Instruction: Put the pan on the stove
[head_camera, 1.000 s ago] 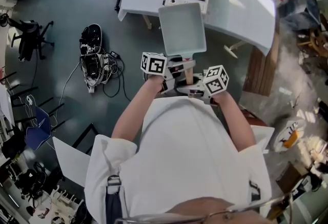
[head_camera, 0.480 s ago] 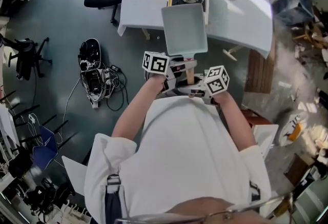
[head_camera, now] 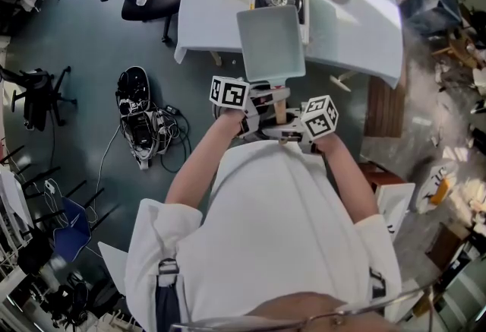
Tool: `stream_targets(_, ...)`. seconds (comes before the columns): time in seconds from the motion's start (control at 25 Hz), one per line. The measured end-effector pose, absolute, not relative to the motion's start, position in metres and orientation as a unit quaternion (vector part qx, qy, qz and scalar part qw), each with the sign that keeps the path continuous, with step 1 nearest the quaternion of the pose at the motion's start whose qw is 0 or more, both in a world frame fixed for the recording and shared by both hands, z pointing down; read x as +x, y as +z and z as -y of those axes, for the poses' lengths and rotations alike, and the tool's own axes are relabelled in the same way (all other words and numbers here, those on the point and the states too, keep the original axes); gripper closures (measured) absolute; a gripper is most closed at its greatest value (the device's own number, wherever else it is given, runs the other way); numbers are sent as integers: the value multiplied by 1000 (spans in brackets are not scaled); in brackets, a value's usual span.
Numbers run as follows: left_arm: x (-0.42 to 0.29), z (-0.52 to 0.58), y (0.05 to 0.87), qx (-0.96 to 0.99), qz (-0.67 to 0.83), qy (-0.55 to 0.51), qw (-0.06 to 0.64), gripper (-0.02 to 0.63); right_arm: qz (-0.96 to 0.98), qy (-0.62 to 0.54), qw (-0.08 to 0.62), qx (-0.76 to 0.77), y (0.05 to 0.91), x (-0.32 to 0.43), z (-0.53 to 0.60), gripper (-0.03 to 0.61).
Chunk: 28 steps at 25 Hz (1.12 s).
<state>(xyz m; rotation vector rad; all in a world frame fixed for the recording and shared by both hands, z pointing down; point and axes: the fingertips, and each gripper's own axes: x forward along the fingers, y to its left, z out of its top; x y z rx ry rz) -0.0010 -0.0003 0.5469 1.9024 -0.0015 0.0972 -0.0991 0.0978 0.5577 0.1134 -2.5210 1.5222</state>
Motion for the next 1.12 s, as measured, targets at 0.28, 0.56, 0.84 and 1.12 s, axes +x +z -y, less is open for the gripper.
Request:
stream_targets(0.28, 5, 16, 550, 804, 5, 35, 593, 413, 848, 520, 93, 30, 558, -94, -82, 472)
stream_targets(0.56, 18, 49, 557, 807, 22, 34, 589, 413, 847, 523, 93, 12, 561, -77, -53, 472)
stream_targets(0.84, 39, 83, 569, 799, 39, 23, 600, 413, 841, 532, 100, -7, 571, -53, -23, 472)
stream_targets(1.12, 60, 118, 580, 795, 58, 19, 604, 413, 838, 532, 117, -31, 581, -29, 9, 472)
